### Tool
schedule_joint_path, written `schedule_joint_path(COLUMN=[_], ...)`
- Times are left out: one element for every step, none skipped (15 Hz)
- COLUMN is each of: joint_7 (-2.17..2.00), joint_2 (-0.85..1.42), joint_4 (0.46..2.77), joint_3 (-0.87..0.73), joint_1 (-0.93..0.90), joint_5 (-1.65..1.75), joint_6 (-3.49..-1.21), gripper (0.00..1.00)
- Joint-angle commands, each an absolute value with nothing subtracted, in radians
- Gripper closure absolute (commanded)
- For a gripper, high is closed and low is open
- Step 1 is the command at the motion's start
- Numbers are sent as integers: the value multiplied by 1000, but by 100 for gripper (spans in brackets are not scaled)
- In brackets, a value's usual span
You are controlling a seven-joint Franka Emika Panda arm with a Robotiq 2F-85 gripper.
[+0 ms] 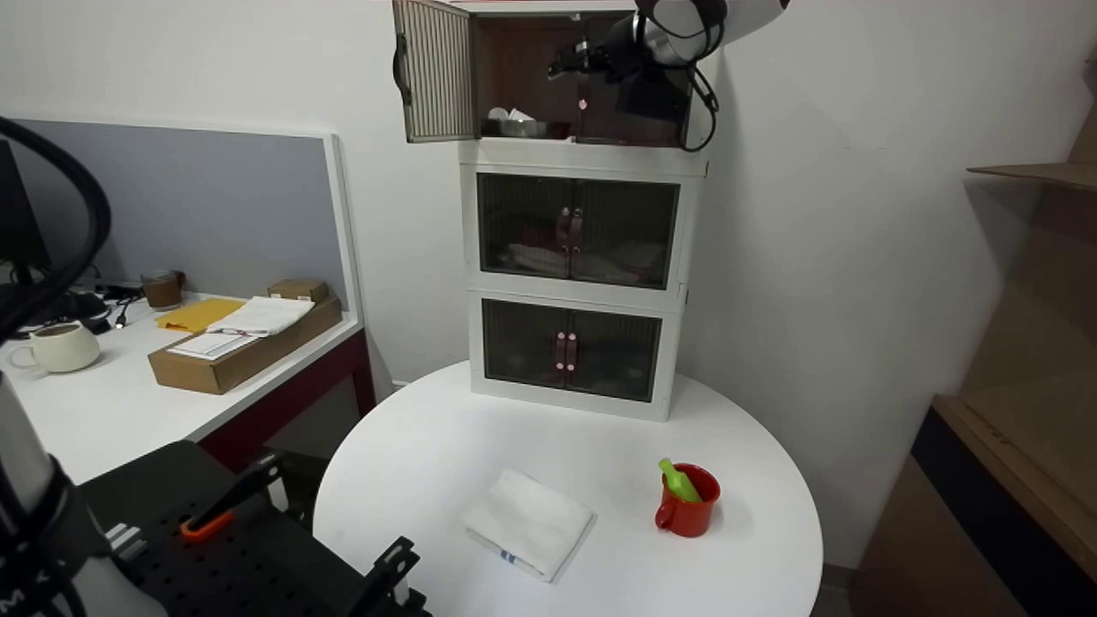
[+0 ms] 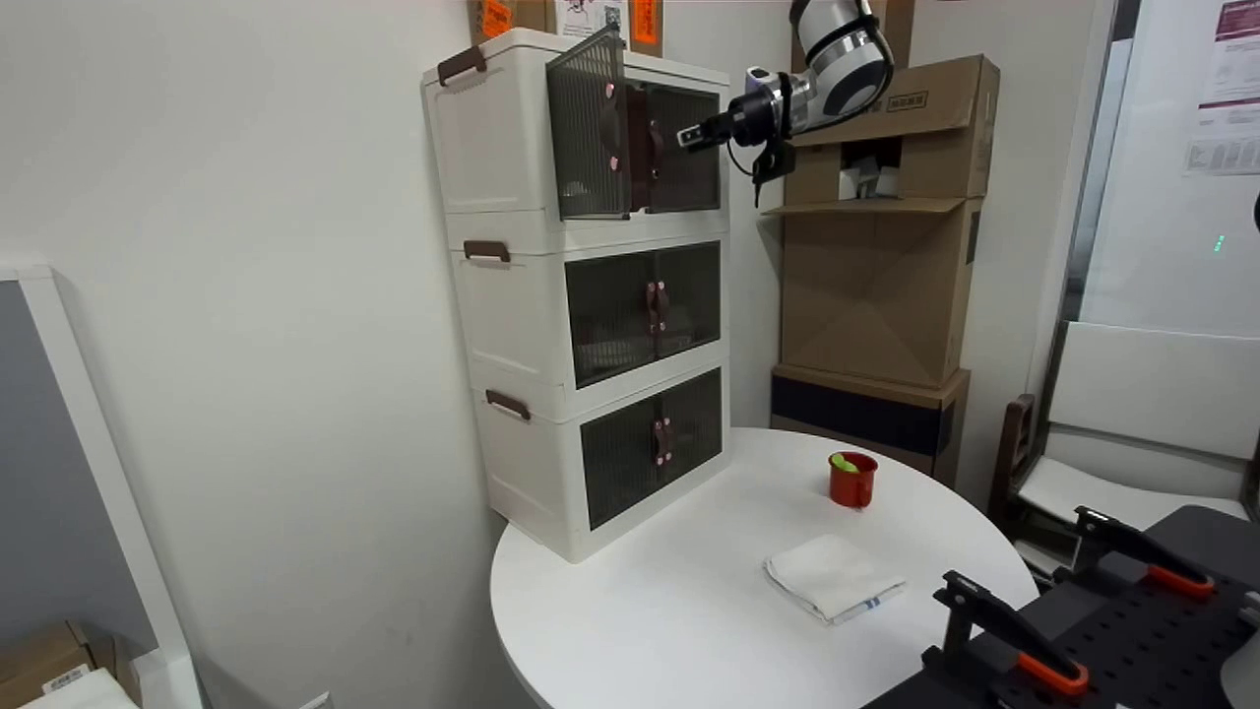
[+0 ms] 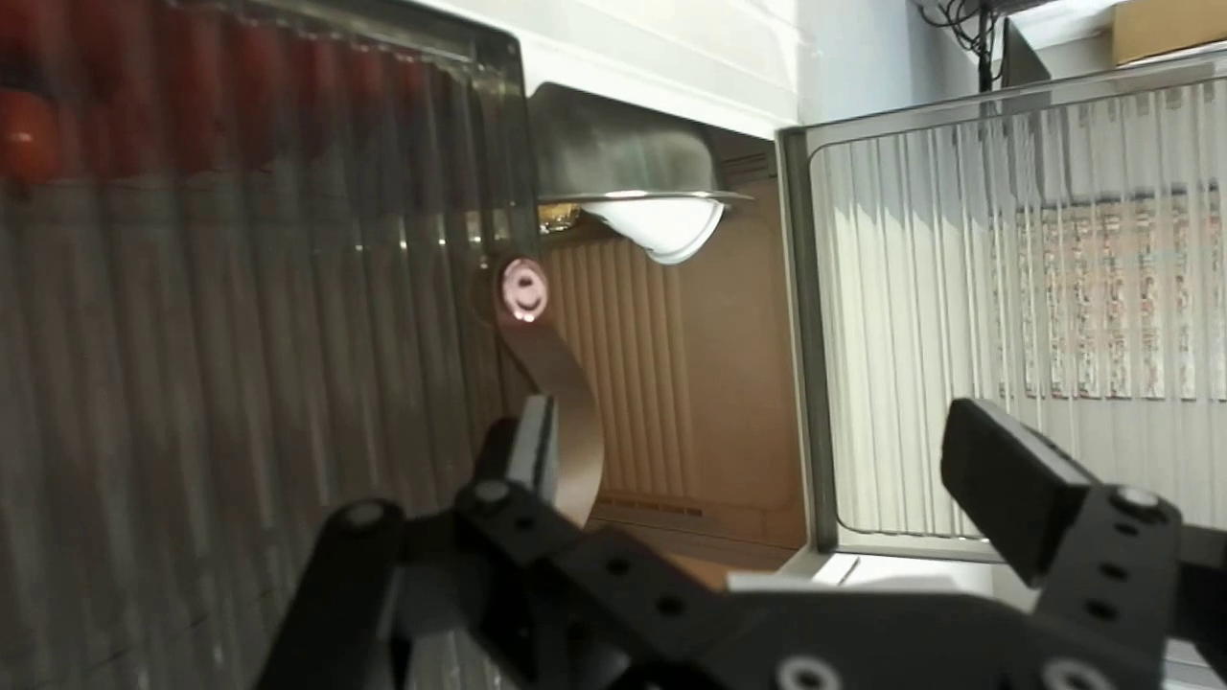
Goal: Open the top drawer
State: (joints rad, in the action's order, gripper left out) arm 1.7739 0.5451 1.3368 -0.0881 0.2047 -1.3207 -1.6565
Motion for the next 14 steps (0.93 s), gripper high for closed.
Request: schedule_joint_path(joint_7=[1768, 1773, 1780, 1781, 1782, 1787, 1788, 1784, 1785, 1781, 1780, 1779, 1772, 1767], joint_2=[578, 580, 581, 581, 580, 578, 577, 578, 577, 575, 575, 573, 568, 566], joint_4=[1275, 1271, 1268, 1265, 1263, 1262, 1261, 1257, 1257, 1258, 1257, 1260, 1268, 1274], joint_3=[-72, -69, -65, -60, -55, -52, -47, -43, -40, -40, -39, -37, -38, -35], joint_1=[187, 183, 179, 174, 168, 162, 159, 159, 159, 156, 158, 160, 157, 155], joint_5=[-1290, -1284, -1277, -1272, -1263, -1252, -1247, -1241, -1235, -1225, -1220, -1215, -1207, -1201], joint_6=[-1708, -1722, -1735, -1748, -1756, -1764, -1771, -1771, -1769, -1775, -1777, -1782, -1784, -1783], gripper=[0, 0, 0, 0, 0, 0, 0, 0, 25, 27, 34, 43, 50, 57])
